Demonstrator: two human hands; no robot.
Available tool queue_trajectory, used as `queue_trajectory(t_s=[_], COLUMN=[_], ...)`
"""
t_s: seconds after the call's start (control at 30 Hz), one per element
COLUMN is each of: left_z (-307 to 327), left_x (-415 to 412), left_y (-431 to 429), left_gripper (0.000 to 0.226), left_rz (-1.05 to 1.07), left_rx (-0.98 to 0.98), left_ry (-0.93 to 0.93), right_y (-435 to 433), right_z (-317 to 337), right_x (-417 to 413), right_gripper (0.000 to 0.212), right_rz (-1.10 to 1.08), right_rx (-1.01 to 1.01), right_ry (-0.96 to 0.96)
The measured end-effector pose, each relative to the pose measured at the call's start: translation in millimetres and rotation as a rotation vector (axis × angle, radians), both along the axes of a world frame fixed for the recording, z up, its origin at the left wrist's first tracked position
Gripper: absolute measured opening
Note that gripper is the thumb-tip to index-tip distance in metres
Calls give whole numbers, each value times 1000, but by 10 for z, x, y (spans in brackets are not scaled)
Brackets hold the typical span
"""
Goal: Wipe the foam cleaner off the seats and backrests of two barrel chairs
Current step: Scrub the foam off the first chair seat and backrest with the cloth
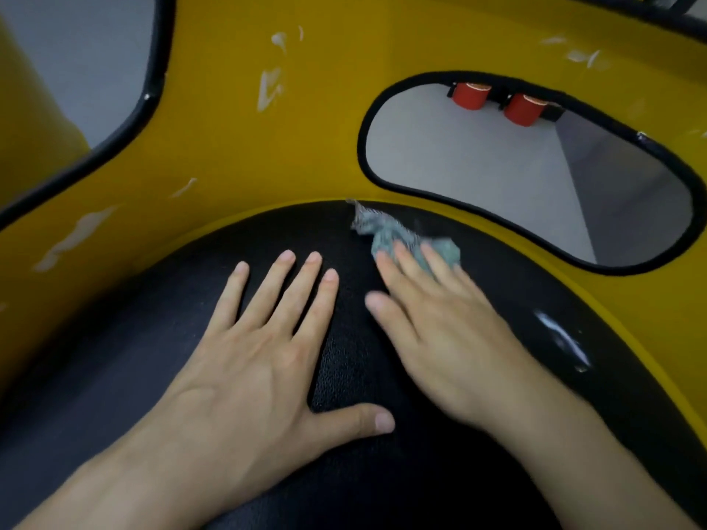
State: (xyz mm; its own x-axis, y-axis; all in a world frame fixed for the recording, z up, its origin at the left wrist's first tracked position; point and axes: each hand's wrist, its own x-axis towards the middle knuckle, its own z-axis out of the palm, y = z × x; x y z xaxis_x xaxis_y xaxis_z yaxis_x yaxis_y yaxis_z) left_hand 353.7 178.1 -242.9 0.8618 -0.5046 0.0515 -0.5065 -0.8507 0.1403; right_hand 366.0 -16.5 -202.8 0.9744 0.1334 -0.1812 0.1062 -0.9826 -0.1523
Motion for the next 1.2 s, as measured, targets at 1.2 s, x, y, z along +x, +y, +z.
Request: queue_trajectory(t_s=[1.2], left_z=[-93], left_x=[60], left_y=[-32], left_gripper=[133], left_rz=[158], left_rx=[-9], left_ry=[4], right_y=[-95], right_z=[15], right_x=[-9], right_gripper=[67], right_rz=[36], right_rx=[29], right_ry=[-18])
